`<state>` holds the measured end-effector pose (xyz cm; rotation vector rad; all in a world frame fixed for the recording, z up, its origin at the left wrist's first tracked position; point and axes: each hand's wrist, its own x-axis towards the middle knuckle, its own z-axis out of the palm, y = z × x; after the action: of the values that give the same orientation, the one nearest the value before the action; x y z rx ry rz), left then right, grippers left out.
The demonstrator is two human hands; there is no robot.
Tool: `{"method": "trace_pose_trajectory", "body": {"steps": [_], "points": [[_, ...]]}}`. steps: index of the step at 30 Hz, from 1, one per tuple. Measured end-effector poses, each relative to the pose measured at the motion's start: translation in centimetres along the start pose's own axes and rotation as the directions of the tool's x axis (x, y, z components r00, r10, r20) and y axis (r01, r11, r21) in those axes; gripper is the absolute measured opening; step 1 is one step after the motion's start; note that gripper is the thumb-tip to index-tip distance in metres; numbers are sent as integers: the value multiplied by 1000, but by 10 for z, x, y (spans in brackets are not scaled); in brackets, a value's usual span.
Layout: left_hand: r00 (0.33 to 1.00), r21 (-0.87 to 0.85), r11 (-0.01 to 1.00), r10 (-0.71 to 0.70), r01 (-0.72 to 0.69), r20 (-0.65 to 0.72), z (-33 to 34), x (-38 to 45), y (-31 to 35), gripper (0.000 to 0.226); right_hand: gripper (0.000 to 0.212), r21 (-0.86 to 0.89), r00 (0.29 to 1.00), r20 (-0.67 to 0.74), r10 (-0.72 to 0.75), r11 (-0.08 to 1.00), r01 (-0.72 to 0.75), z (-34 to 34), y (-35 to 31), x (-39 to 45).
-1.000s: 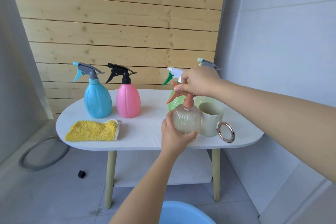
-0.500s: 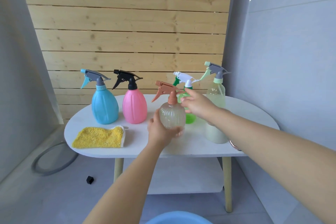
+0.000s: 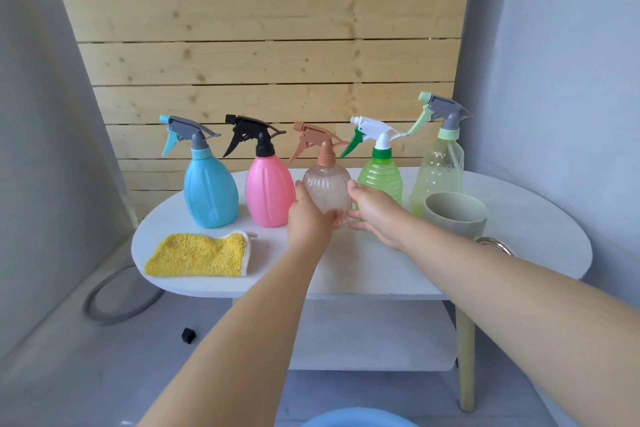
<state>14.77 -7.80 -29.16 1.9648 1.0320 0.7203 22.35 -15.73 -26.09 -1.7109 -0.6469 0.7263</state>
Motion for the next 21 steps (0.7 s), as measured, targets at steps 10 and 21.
{"method": "trace_pose_trajectory", "body": {"steps": [10,21], "points": [[998,8,998,-60,60,9,-2,-3,9,72,34,-235,969,-206,-134,968,84,-5,1,-5],[981,-35,981,193,-192,19,17,-8,50,44,51,-197,909,-409,-86,980,4,-27,-23,-5]]}}
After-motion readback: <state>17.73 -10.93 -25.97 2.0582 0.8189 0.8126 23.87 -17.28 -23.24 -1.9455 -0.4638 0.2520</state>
